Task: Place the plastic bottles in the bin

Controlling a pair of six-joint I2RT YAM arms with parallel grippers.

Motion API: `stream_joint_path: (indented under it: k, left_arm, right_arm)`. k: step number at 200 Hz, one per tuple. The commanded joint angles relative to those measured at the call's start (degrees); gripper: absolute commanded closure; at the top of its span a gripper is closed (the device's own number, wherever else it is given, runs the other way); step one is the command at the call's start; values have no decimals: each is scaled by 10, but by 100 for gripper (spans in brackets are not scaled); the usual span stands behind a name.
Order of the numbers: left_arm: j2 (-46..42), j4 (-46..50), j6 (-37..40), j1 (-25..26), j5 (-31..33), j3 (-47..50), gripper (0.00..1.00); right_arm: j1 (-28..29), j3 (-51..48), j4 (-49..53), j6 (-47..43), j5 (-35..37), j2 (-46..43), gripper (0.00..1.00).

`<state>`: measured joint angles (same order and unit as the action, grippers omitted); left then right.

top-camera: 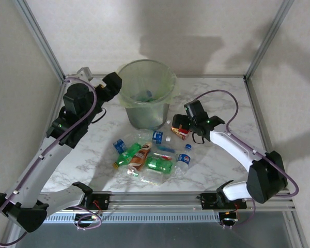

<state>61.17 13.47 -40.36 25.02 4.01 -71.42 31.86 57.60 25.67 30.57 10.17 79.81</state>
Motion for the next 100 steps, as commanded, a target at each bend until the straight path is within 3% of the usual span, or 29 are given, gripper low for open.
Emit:
stream_joint_path:
  k: [1, 100]
  left_arm:
    - [-13, -7, -15, -8, -15, 16, 6]
    - [-43, 8, -48, -44, -28, 69, 8]
  right_arm:
    - [-5, -9, -28, -22, -8, 27, 1]
    - [-5, 8, -55, -49, 7, 122, 1]
